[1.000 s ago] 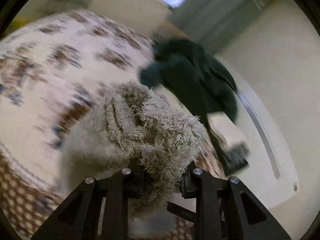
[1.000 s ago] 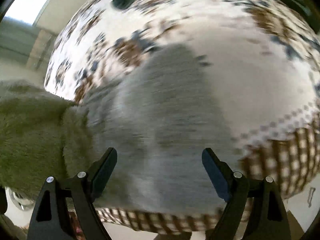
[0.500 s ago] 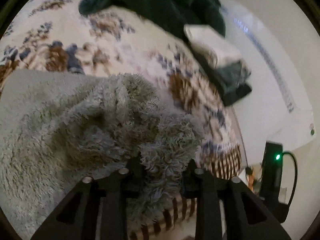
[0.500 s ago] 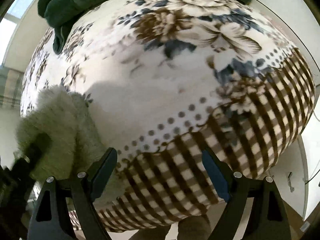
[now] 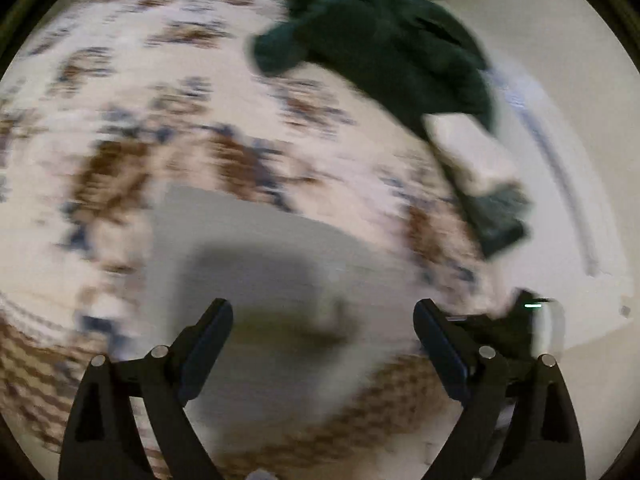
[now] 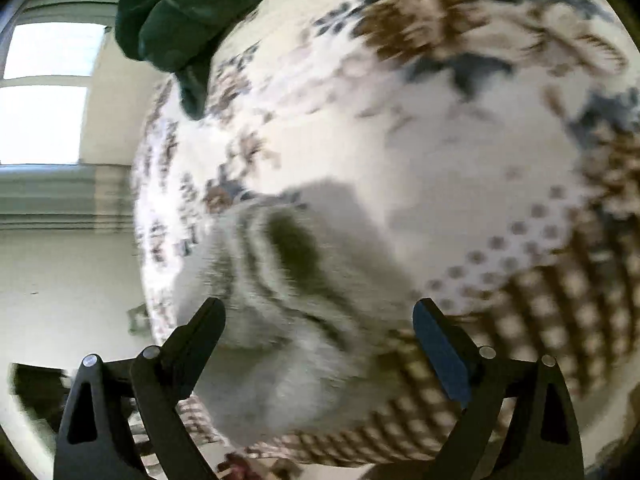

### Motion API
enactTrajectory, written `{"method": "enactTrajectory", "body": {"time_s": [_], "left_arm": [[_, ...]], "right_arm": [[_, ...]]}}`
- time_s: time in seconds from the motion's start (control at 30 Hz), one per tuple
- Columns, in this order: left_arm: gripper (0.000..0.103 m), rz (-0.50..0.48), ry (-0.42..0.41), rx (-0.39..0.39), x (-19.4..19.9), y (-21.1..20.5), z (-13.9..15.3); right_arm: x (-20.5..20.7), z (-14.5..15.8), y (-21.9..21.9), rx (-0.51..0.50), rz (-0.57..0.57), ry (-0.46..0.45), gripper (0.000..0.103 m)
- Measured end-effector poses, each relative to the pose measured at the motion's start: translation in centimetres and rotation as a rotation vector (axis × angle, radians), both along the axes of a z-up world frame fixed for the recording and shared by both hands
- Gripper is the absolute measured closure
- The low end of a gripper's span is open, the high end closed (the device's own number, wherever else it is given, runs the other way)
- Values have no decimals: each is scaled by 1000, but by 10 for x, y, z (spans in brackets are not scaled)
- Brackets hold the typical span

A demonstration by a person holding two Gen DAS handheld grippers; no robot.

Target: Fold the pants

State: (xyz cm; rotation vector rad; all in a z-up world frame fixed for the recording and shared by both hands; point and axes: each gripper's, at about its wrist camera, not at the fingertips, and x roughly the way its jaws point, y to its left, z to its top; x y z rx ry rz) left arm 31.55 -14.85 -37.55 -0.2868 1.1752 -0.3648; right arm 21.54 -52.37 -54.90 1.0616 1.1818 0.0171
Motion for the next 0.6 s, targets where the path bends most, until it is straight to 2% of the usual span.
{"method": "enactTrajectory", "body": {"time_s": [0.07, 0.17, 0.23, 0.27, 0.37, 0.43, 0.47, 0.53, 0.6], "left_arm": [[11, 47, 27, 81, 17, 26, -20], [11, 92, 67, 145, 40, 53, -51], [11, 115, 91, 149, 51, 62, -68], [11, 113, 98, 149, 54, 63, -73], [11, 108, 129, 149, 62, 62, -89], [11, 103, 158, 130, 64, 61, -100], [11, 101, 165, 110, 64, 59, -104], [11, 114, 173, 96, 62, 58, -107], [11, 127, 175, 103, 62, 59, -109]], "right_arm": [[20, -9, 10, 30, 22, 3, 6], [54, -27, 28, 87, 106, 16, 8], [70, -34, 41, 85, 175, 35, 50], [74, -36, 45, 52, 192, 60, 85], [65, -27, 31, -60, 124, 86, 85], [55, -26, 16, -148, 72, 139, 85], [51, -30, 11, -151, 53, 161, 80], [46, -36, 7, -52, 32, 180, 66], [35, -31, 3, 3, -7, 157, 32]]}}
